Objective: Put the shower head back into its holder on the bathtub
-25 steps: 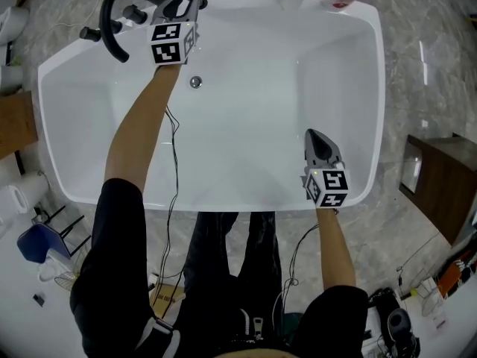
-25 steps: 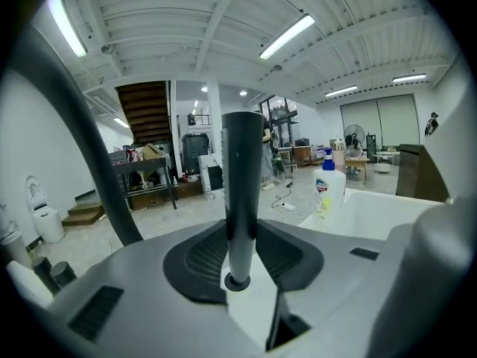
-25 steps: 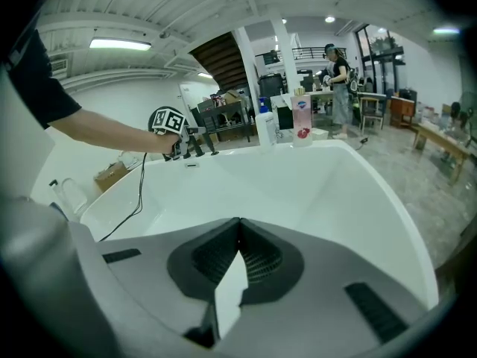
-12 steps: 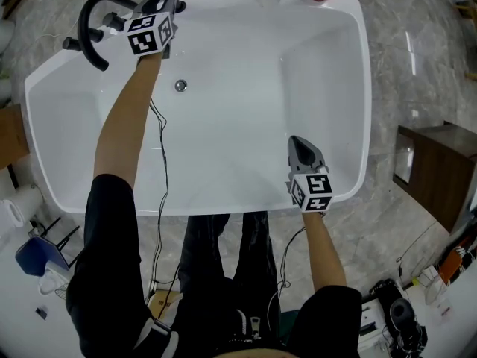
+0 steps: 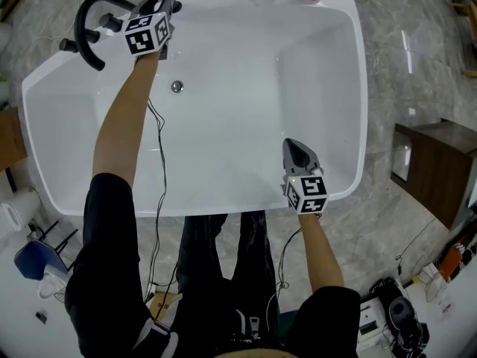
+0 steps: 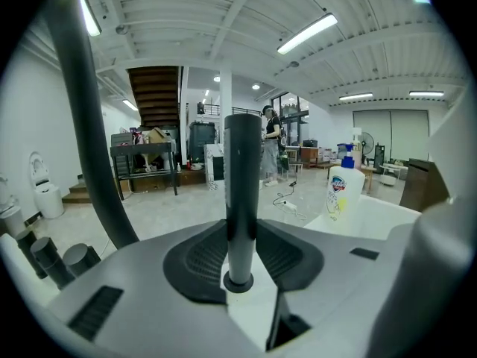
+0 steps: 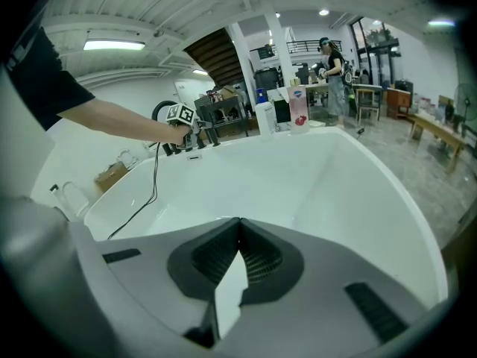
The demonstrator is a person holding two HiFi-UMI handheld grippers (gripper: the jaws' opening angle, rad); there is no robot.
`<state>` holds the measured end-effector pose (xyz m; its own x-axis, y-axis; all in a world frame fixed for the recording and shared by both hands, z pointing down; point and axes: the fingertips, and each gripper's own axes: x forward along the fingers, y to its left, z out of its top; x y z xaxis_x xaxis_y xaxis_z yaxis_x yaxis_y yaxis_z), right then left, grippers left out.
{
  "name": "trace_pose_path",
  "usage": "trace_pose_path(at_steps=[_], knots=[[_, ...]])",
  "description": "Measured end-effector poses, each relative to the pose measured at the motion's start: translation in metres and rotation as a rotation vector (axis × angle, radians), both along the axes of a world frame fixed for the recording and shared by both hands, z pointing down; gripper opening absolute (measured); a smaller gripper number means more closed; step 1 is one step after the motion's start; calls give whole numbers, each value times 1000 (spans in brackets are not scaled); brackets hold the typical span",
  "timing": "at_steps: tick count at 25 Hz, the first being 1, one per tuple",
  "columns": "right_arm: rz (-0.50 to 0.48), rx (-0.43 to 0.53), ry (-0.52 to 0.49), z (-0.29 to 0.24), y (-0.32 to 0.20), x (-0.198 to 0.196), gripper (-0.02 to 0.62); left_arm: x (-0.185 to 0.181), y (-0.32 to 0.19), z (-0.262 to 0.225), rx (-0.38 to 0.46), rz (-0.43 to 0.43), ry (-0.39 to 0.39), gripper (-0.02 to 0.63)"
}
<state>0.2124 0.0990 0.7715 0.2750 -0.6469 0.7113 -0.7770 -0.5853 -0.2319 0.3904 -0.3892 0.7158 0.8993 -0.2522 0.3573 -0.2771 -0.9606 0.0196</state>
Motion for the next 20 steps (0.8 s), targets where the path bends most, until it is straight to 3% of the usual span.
trace_pose_path(at_steps=[6, 11, 15, 18, 20], knots=[[7, 6, 1, -1, 1, 0, 9, -4, -5, 18, -83, -22, -28, 132], [6, 19, -13, -4, -2, -7, 9, -20, 9, 11, -80, -2, -30, 133], [1, 36, -18, -13, -13, -8, 9, -47, 44, 12, -100, 11, -28, 132], [-1, 67, -21, -26, -29, -11, 9, -75, 77, 8, -78, 80, -61, 128], [-21, 67, -12, -40, -33, -11, 9, -95, 100, -4, -64, 109, -68, 77]])
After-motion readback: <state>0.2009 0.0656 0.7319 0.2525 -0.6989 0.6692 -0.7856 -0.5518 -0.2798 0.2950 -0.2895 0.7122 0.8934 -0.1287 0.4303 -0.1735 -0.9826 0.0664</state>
